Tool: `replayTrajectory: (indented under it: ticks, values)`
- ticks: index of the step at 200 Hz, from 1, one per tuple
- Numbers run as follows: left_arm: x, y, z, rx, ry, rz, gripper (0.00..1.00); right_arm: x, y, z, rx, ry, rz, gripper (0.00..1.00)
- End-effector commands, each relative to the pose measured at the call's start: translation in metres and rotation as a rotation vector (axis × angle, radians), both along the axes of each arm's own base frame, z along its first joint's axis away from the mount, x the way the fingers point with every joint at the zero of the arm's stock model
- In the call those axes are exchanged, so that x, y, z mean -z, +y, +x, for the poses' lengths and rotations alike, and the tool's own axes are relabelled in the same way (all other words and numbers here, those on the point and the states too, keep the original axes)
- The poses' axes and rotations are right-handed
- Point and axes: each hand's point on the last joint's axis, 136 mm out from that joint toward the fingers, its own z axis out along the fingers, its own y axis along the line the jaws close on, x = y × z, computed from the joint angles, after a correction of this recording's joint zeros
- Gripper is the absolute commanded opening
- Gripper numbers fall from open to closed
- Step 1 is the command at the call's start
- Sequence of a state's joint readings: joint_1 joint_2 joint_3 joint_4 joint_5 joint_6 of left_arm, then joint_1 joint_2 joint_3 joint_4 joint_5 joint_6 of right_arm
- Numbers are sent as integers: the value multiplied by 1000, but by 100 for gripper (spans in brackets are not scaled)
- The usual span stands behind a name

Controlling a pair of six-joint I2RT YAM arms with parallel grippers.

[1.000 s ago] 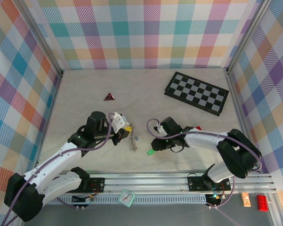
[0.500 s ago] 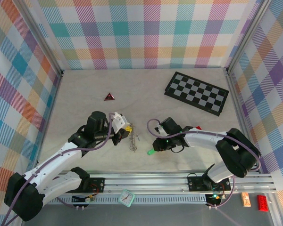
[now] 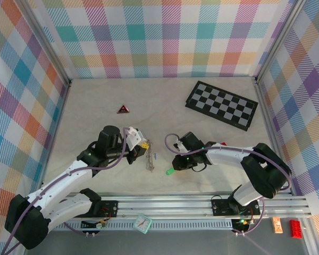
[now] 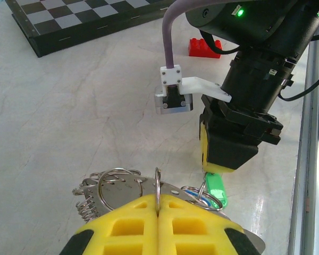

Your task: Put the keys on the keyring

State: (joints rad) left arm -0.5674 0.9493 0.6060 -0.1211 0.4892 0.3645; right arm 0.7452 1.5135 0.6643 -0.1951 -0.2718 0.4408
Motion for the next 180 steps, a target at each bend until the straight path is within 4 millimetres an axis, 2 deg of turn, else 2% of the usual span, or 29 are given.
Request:
replayTrajectory:
  ticks: [1,63,107,142,180]
  values:
    - [-15,-7,-1,38,-38,-21,0,-4,4,2,-8,13,8,14]
    - [-14,-6,-1,34,-37,-17,0,-3,4,2,-17,14,4,4]
    - [-15,-6,1,23,-40,-15,0,-12,4,2,-39,-15,21,0]
    - [-17,-4,4,-13,-33,-27,0,-38,9,7,-93,-146,98,0]
    - [-23,-4,7,-59,10,-88,0,-80,14,17,-166,-369,181,0]
